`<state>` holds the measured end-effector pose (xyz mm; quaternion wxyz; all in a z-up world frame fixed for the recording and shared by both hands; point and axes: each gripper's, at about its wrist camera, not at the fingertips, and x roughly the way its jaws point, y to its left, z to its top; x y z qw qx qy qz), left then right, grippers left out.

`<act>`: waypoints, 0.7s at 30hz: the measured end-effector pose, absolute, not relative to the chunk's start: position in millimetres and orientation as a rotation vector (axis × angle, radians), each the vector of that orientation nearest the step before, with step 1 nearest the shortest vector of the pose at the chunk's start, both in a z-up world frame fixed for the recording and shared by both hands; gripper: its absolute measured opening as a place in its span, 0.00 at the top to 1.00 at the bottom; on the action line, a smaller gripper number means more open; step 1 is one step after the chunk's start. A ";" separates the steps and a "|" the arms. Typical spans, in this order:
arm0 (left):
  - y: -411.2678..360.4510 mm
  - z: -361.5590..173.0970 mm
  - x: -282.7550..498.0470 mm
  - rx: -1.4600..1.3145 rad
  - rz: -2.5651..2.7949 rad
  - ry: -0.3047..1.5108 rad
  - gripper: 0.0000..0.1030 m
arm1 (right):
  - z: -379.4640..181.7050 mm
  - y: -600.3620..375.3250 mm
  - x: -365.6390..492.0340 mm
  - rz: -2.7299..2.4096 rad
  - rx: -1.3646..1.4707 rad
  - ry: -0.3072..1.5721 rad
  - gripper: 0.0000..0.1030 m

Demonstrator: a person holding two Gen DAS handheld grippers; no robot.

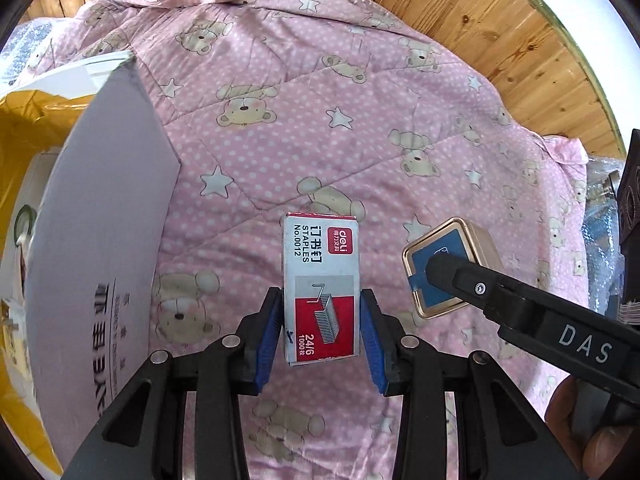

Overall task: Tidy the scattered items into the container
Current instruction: 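Carry the gold tin and staples box with both grippers over the box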

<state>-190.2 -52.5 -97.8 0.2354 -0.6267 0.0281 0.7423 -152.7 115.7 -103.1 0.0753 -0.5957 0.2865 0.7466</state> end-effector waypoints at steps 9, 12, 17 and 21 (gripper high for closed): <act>-70.8 -63.9 -160.9 -1.664 2.050 0.049 0.62 | -72.1 87.0 -128.4 2.306 -1.783 0.805 0.47; -83.1 -50.7 -152.5 -1.641 2.066 0.032 0.62 | -61.3 76.4 -120.8 2.331 -1.782 0.784 0.47; -112.8 -28.8 -140.3 -1.614 2.099 -0.018 0.62 | -40.8 49.9 -113.3 2.396 -1.790 0.728 0.47; -141.5 -12.1 -129.3 -1.592 2.134 -0.072 0.62 | -23.8 23.9 -110.9 2.457 -1.803 0.675 0.48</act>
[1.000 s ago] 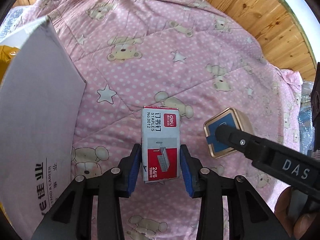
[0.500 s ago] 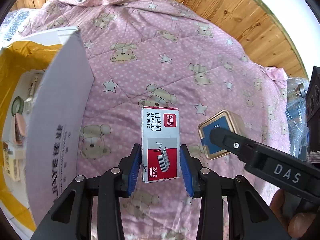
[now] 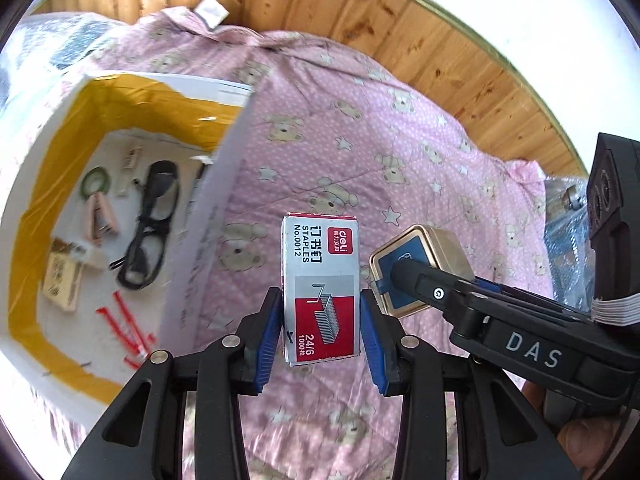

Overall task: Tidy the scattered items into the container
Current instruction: 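Carry the gold tin and staples box with both grippers over the box, then open both grippers to drop the tin and staples box into the box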

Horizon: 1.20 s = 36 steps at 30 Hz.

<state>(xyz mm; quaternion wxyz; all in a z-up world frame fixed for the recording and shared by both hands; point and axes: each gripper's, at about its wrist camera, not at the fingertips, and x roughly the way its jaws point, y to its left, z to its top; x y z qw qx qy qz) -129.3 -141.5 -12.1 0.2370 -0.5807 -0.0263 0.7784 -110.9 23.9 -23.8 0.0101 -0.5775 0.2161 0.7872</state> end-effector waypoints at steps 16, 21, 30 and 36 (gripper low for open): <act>-249.8 26.4 -116.2 -1.549 2.288 -0.299 0.62 | 20.6 -79.8 -122.9 2.669 -1.852 0.456 0.47; -283.5 25.6 -119.6 -1.568 2.343 -0.371 0.62 | 27.0 -108.3 -131.4 2.716 -1.869 0.395 0.47; -334.7 11.8 -138.9 -1.621 2.421 -0.469 0.61 | 30.7 -165.7 -157.4 2.814 -1.911 0.235 0.47; -348.4 -7.6 -154.2 -1.701 2.416 -0.474 0.56 | 28.0 -182.3 -165.0 2.847 -1.921 0.134 0.46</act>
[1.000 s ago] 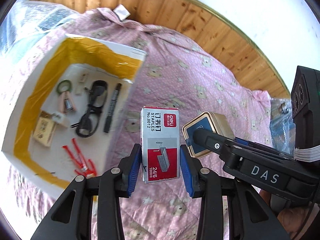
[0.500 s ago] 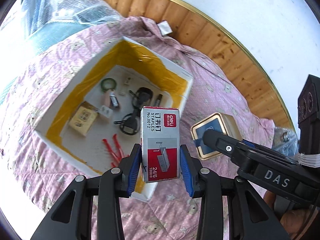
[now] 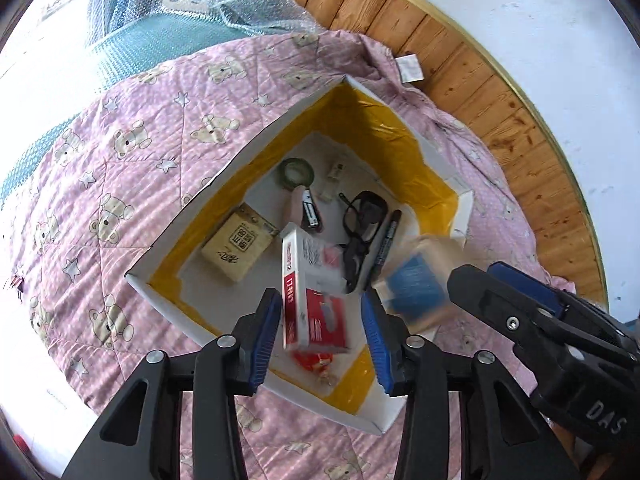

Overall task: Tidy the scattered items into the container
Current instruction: 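Open both grippers to drop the tin and staples box into the box, then withdraw both open grippers from above the box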

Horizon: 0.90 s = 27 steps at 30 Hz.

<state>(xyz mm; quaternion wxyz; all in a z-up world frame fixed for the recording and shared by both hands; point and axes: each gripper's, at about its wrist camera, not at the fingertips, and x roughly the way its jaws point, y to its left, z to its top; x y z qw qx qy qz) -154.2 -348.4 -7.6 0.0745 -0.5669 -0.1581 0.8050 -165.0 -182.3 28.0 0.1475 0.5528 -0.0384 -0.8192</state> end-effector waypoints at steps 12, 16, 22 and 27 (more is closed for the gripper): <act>-351.1 -12.5 -161.3 -1.722 2.415 -0.486 0.56 | 23.0 -185.0 -166.0 -2.351 1.611 -0.069 0.46; -351.4 -10.7 -156.3 -1.726 2.417 -0.483 0.56 | 21.6 -182.8 -164.2 -2.347 1.628 -0.078 0.46; -351.5 -8.7 -147.0 -1.735 2.418 -0.478 0.56 | 23.9 -183.8 -156.8 -2.326 1.628 -0.075 0.46; -348.9 -10.0 -135.6 -1.754 2.400 -0.458 0.56 | 20.8 -183.1 -146.5 -2.303 1.638 -0.061 0.46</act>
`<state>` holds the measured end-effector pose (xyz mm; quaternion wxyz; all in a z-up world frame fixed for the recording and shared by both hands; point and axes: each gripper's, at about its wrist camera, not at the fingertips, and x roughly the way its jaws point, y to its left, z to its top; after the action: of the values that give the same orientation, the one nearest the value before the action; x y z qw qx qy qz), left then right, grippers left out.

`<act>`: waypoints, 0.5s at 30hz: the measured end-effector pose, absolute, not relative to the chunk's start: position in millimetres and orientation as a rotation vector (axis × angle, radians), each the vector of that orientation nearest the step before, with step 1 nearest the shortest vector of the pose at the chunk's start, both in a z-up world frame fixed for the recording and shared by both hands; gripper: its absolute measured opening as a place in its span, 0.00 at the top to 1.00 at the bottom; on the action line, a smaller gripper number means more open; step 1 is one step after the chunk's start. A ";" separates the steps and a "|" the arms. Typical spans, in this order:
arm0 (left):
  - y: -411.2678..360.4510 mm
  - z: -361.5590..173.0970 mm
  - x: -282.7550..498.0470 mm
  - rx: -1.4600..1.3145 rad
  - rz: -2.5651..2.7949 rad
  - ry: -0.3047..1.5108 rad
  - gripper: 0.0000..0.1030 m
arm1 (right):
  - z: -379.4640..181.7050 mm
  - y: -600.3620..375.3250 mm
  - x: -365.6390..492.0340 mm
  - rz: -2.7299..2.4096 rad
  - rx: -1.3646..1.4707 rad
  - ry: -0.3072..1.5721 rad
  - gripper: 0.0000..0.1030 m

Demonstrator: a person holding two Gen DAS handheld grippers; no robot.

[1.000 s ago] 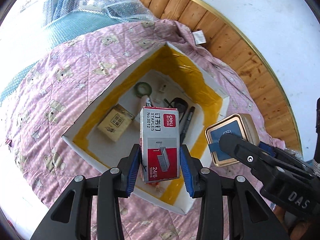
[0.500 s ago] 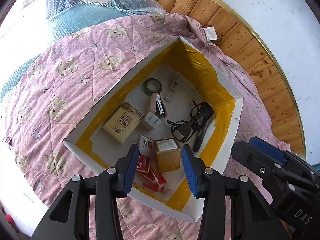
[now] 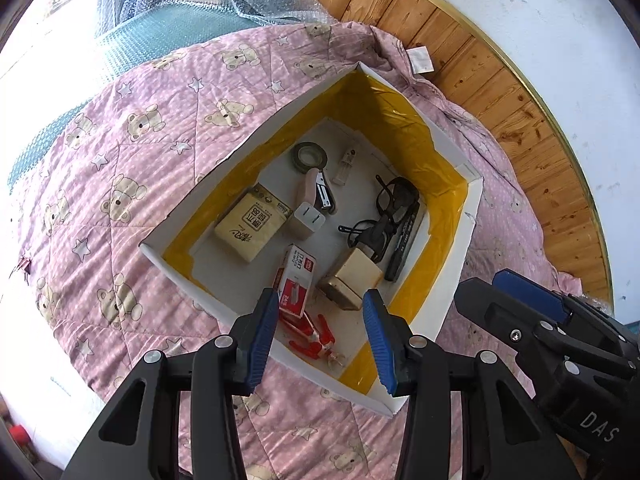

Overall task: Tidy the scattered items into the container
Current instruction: 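Withdraw both open grippers from above the box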

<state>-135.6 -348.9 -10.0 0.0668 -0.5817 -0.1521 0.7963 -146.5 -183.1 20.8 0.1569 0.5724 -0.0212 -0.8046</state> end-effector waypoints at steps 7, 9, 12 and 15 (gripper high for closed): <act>-342.9 -14.1 -116.5 -1.787 2.360 -0.418 0.56 | 14.3 -181.6 -129.5 -2.301 1.655 0.033 0.46; -341.2 -15.3 -111.1 -1.797 2.349 -0.406 0.56 | 13.6 -180.9 -125.4 -2.301 1.653 0.061 0.46; -338.9 -15.3 -104.9 -1.801 2.340 -0.390 0.56 | 11.9 -179.0 -120.9 -2.298 1.655 0.084 0.46; -337.0 -12.1 -102.2 -1.789 2.343 -0.377 0.56 | 10.4 -176.7 -118.7 -2.298 1.660 0.092 0.46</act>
<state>-102.2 -337.0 -12.1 0.0847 -0.5999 -0.1264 0.7855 -118.7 -176.7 10.4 0.1522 0.5785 0.0320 -0.8007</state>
